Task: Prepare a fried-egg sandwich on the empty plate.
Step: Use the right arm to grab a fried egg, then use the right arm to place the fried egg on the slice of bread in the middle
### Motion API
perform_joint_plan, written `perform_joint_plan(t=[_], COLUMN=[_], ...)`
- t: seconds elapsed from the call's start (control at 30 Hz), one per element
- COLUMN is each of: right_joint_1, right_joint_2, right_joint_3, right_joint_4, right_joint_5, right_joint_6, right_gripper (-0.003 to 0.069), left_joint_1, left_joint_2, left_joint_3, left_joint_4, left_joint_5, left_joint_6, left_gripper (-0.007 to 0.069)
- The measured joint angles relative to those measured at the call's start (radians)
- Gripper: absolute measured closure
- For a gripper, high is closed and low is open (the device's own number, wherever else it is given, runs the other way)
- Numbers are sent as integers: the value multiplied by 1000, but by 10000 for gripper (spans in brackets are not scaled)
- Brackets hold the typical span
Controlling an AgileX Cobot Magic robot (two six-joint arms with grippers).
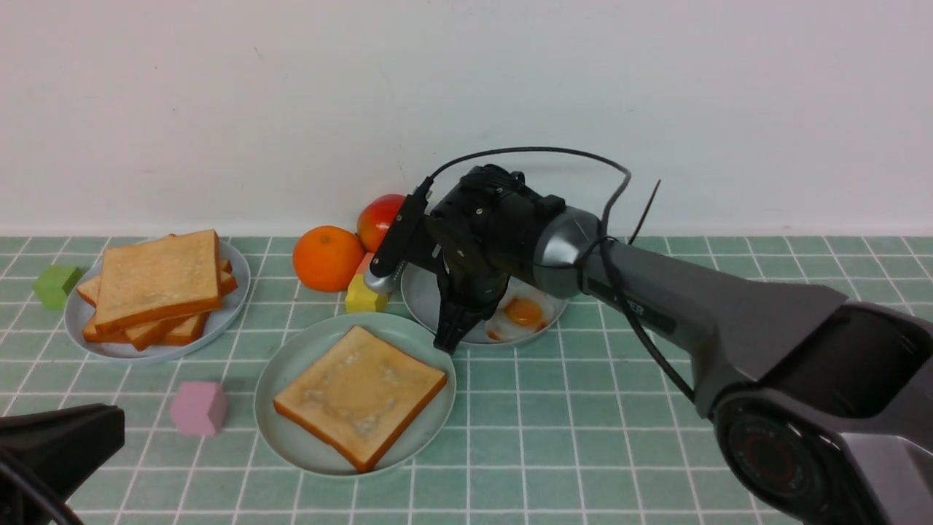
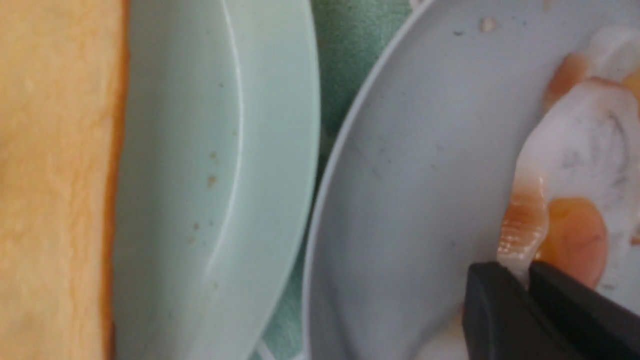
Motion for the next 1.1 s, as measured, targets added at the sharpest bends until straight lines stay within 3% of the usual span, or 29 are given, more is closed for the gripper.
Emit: perform_joint_plan(t=[0.43,0.63,0.8,1.1], right_joint_1=[19,89,146,165], right_joint_2=[-161,-253,-235,-148], right_joint_3=[3,3,3,7], right_joint_4=[-2,215,352,369], right_joint_5=[93,252,229,135], right_joint_6=[35,41,41,41], right_gripper=[603,603,603,603], left_joint_1=[0,0,0,0], left_joint_2=[0,0,0,0], left_joint_3=[0,0,0,0], left_joint_4=[22,130,147,150], left_joint_5=[19,69,76,76], left_joint_6=[-14,-156,-214,-220], left_gripper=[579,578,577,575])
